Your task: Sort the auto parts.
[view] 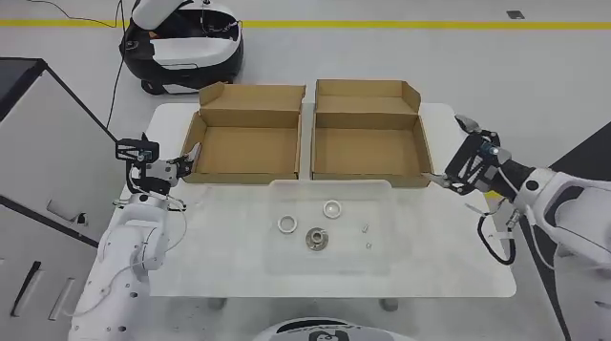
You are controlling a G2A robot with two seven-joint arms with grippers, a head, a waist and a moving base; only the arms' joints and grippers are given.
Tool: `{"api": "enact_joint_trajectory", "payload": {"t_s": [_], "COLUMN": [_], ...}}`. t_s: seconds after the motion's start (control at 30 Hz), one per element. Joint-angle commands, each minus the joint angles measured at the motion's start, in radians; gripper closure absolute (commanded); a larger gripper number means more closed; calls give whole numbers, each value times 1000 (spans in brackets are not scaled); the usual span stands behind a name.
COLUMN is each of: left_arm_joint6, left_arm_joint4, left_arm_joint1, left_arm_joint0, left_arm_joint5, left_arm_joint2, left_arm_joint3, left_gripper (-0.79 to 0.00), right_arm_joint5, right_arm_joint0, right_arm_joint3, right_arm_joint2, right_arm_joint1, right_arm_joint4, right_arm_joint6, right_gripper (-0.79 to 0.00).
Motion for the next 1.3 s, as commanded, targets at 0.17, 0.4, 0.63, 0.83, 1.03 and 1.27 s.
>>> {"api": "enact_joint_trajectory", "payload": {"t_s": [0.17, 0.4, 0.63, 0.83, 1.03, 1.27], "left_arm_joint6": [0, 0, 0, 0, 0, 0], "left_arm_joint4": [0, 0, 0, 0, 0, 0], "left_arm_joint1": [0, 0, 0, 0, 0, 0], "left_arm_joint0": [0, 0, 0, 0, 0, 0], "left_arm_joint5": [0, 0, 0, 0, 0, 0], "left_arm_joint2": [0, 0, 0, 0, 0, 0], "left_arm_joint3": [0, 0, 0, 0, 0, 0], "left_gripper": [-785, -785, -785, -785, -785, -785], "right_arm_joint5": [-54, -51, 19, 173, 342, 477], "right_arm_joint0": [43, 38, 106, 241, 461, 723], "right_arm_joint3": [-41, -71, -74, -74, -74, -39], "right_arm_joint2": [-56, -144, -260, -421, -621, -853], "right_arm_joint1": [39, 121, 216, 309, 390, 437], "right_arm_joint4": [60, 17, 104, 267, 480, 671], "right_arm_joint6": [123, 126, 196, 350, 519, 654], "right_gripper": [-785, -785, -785, -785, -785, -785]}}
